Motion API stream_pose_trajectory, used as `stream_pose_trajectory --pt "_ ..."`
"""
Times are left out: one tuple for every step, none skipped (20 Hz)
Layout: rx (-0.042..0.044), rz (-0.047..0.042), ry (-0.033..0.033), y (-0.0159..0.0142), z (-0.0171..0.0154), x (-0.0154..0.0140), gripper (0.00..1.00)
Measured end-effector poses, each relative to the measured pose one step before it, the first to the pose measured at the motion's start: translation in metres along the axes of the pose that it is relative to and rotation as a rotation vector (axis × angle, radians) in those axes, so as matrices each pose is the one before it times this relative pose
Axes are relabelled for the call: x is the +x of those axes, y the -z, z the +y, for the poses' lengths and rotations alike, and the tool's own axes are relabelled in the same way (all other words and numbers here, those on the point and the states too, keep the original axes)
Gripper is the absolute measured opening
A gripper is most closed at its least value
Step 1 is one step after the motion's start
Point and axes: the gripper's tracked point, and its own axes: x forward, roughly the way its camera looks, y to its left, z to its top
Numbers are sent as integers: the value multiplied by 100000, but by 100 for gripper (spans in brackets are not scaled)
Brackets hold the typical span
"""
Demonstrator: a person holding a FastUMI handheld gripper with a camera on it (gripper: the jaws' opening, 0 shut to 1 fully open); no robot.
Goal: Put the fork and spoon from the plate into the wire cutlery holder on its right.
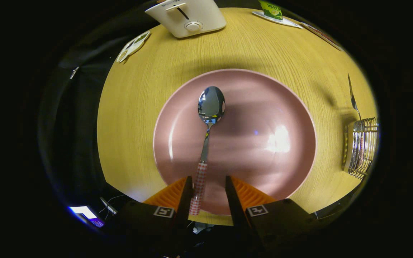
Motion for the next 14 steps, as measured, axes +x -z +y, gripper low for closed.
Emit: stream_pose_trajectory --pt "-499 1021 28 153 -5 94 49" --pt "-250 1117 -447 226 43 91 39" --pt "-192 1137 -955 269 137 66 33" --pt "-1155 910 385 142 -250 67 33" --pt "62 -187 222 41 -229 -4 32" --pt "-198 392 -180 121 -248 135 20" --pt "-1176 1147 -1581 116 96 247 15" --pt "-1209 333 -1064 41 5 -651 15" --pt "-709 385 -330 -50 -184 -56 12" --pt "-623 396 -1472 45 52 -237 12" --pt "-642 -250 -1573 104 15 -487 12" --pt "-1074 -475 -671 113 -194 -682 12" --pt "-1704 -485 -390 173 -253 -975 13" --pt "-2315 -1027 -441 92 -279 -1189 12"
